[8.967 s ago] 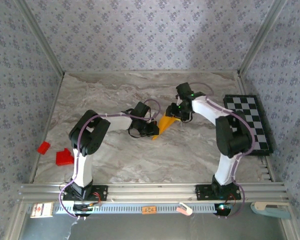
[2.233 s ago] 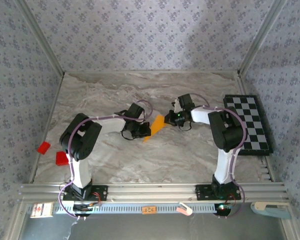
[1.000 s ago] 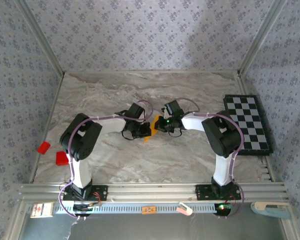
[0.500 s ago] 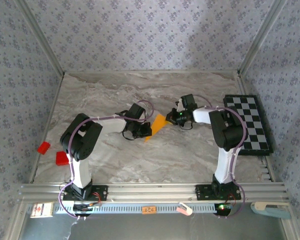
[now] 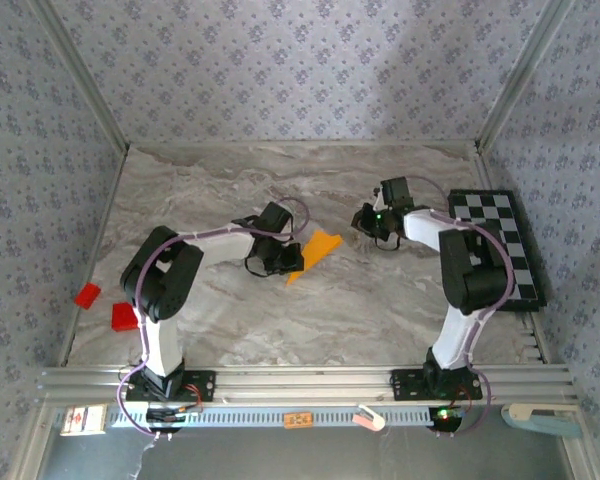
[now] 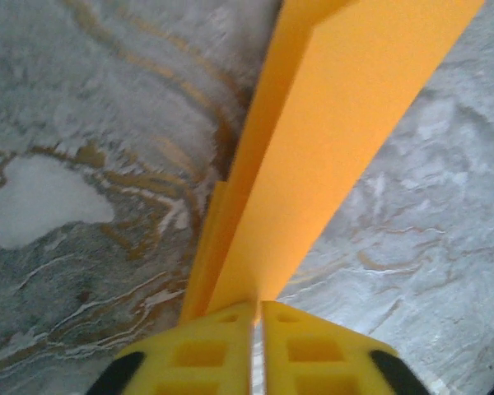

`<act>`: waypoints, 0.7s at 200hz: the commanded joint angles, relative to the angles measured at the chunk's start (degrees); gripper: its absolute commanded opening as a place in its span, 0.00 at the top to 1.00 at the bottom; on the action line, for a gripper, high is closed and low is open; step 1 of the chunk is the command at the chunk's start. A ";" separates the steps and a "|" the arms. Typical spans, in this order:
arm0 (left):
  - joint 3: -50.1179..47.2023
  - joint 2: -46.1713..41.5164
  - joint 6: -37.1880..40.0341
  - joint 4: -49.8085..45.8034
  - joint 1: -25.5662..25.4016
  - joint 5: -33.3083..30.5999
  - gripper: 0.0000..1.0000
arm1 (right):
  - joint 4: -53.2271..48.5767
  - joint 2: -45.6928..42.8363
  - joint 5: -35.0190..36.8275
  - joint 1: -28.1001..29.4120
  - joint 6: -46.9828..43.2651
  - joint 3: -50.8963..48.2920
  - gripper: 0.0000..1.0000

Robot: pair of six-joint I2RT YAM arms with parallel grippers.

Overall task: Fold a paper plane with a square sheet of paper (pick it up from the middle)
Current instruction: Turn over the paper plane at the top-center of the table.

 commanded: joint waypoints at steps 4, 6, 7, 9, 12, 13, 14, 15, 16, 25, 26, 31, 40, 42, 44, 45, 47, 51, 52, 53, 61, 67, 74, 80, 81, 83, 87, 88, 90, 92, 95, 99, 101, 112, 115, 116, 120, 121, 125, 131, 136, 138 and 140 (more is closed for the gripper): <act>4.10 -5.93 0.77 -2.68 0.95 0.25 0.78 | -8.76 -5.66 6.88 1.05 -2.52 1.62 0.74; 4.15 -6.26 0.76 -2.78 1.06 0.18 0.77 | -9.20 -5.88 7.17 1.14 -2.52 1.71 0.73; 4.23 -6.39 0.75 -2.79 1.14 0.12 0.76 | -9.46 -6.04 7.34 1.22 -2.52 1.73 0.72; 4.27 -6.70 0.75 -2.87 1.26 -0.01 0.75 | -9.84 -6.24 7.59 1.31 -2.53 1.80 0.71; 4.26 -7.06 0.82 -3.02 1.62 -0.16 0.73 | -10.41 -6.53 7.96 1.51 -2.48 1.87 0.69; 4.20 -7.27 0.87 -3.09 1.73 -0.18 0.73 | -10.64 -6.71 8.13 1.58 -2.46 1.85 0.68; 4.21 -7.42 0.81 -3.17 1.82 -0.23 0.72 | -10.76 -6.80 8.25 1.67 -2.45 1.93 0.67; 4.26 -7.58 0.78 -3.21 1.87 -0.26 0.72 | -10.95 -6.85 8.45 1.75 -2.40 1.97 0.67; 4.29 -7.75 0.81 -3.23 2.03 -0.27 0.71 | -11.17 -6.96 8.50 1.79 -2.37 2.03 0.66; 3.85 -9.20 0.85 -3.57 3.12 -0.77 0.67 | -12.67 -7.81 9.45 2.53 -2.03 2.33 0.61; 3.77 -9.35 0.85 -3.63 3.27 -0.79 0.66 | -12.83 -7.88 9.58 2.63 -1.97 2.39 0.60; 3.49 -10.21 0.84 -3.96 3.95 -1.14 0.64 | -13.66 -8.18 10.01 3.16 -1.73 2.63 0.58; 3.03 -11.61 0.99 -4.62 5.24 -2.01 0.60 | -15.05 -8.54 10.47 4.15 -1.34 3.16 0.54; 2.81 -11.97 1.08 -4.78 5.54 -2.27 0.59 | -15.34 -8.64 10.62 4.46 -1.13 3.28 0.53; 2.68 -12.23 1.14 -5.06 5.75 -2.54 0.59 | -15.59 -8.69 10.72 4.76 -0.99 3.36 0.52; 2.66 -12.36 1.25 -5.16 5.86 -2.69 0.59 | -15.74 -8.72 10.74 4.92 -0.88 3.43 0.51; 2.58 -12.68 1.43 -5.46 6.11 -2.97 0.58 | -16.02 -8.80 10.90 5.20 -0.69 3.52 0.51; 2.42 -13.25 1.65 -5.85 6.62 -3.62 0.58 | -16.43 -8.95 11.36 5.79 -0.37 3.68 0.49; 2.36 -13.40 1.73 -6.08 6.73 -3.79 0.57 | -16.51 -8.97 11.45 5.92 -0.22 3.68 0.49; 2.37 -13.52 1.81 -6.25 6.92 -3.88 0.57 | -16.54 -8.99 11.59 6.12 -0.10 3.72 0.49; 2.00 -14.46 2.28 -7.40 7.91 -5.63 0.55 | -17.17 -9.09 12.33 7.46 -0.05 3.97 0.46; 1.47 -15.22 2.56 -8.01 8.52 -6.87 0.53 | -17.66 -8.89 12.70 8.65 1.60 4.49 0.45; 0.78 -16.08 2.94 -8.44 9.42 -8.17 0.51 | -18.89 -8.31 13.70 10.21 2.38 5.31 0.44; 0.19 -16.84 3.20 -8.89 10.08 -9.50 0.49 | -20.17 -7.64 14.99 11.49 3.20 6.23 0.44; 0.19 -16.95 3.25 -8.93 10.22 -9.68 0.48 | -20.40 -7.53 15.20 11.76 3.32 6.49 0.43; -0.01 -17.19 3.35 -9.17 10.48 -10.10 0.47 | -20.79 -7.29 15.56 12.18 3.64 6.75 0.43; -0.35 -17.59 3.64 -9.47 10.92 -11.03 0.46 | -21.68 -6.82 16.35 12.94 4.24 6.79 0.43; -0.43 -17.63 3.73 -9.57 10.99 -11.24 0.45 | -21.90 -6.64 16.54 13.23 4.37 7.82 0.42; -0.65 -17.84 3.91 -9.68 11.15 -11.64 0.44 | -22.39 -6.35 16.97 13.74 4.63 8.73 0.42; -0.80 -17.96 4.09 -9.84 11.33 -12.06 0.44 | -22.91 -6.03 17.40 14.13 5.00 9.38 0.42; -1.12 -18.31 4.38 -10.03 11.57 -12.81 0.42 | -23.69 -5.58 18.09 14.85 5.50 10.06 0.41; -1.32 -18.54 4.66 -10.47 11.90 -13.95 0.40 | -24.61 -4.81 19.00 15.58 6.30 10.75 0.41; -1.49 -18.80 4.81 -10.74 12.02 -14.53 0.39 | -25.09 -4.48 19.43 16.17 6.69 11.11 0.41; -2.20 -19.69 5.42 -11.86 12.76 -17.53 0.30 | -26.28 -2.84 21.45 18.77 8.58 12.68 0.40; -2.48 -19.87 5.60 -12.01 12.92 -18.19 0.29 | -26.44 -2.30 22.01 19.48 9.21 12.99 0.39; -2.55 -19.92 5.64 -12.11 12.96 -18.42 0.28 | -26.52 -2.18 22.18 19.71 9.36 13.04 0.39; -2.93 -20.28 5.82 -12.31 13.16 -19.30 0.24 | -27.05 -1.51 23.12 20.55 10.23 13.81 0.38; -3.04 -20.34 5.83 -12.35 13.21 -19.50 0.23 | -27.22 -1.34 23.40 20.77 10.53 13.88 0.38; -3.51 -20.65 5.85 -12.49 13.40 -20.31 0.19 | -27.99 -0.61 24.46 21.59 11.21 14.78 0.37; -4.19 -21.19 6.05 -12.48 13.64 -21.29 0.16 | -28.88 0.62 25.85 22.58 12.11 15.93 0.36; -4.96 -21.65 6.23 -12.41 13.76 -21.92 0.14 | -30.07 1.69 26.51 23.37 12.63 17.22 0.35; -5.21 -21.81 6.32 -12.35 13.82 -22.08 0.13 | -30.59 2.13 26.67 23.66 12.78 17.70 0.35; -5.43 -22.03 6.36 -12.27 13.86 -22.26 0.13 | -30.85 2.61 26.90 23.95 12.90 18.19 0.34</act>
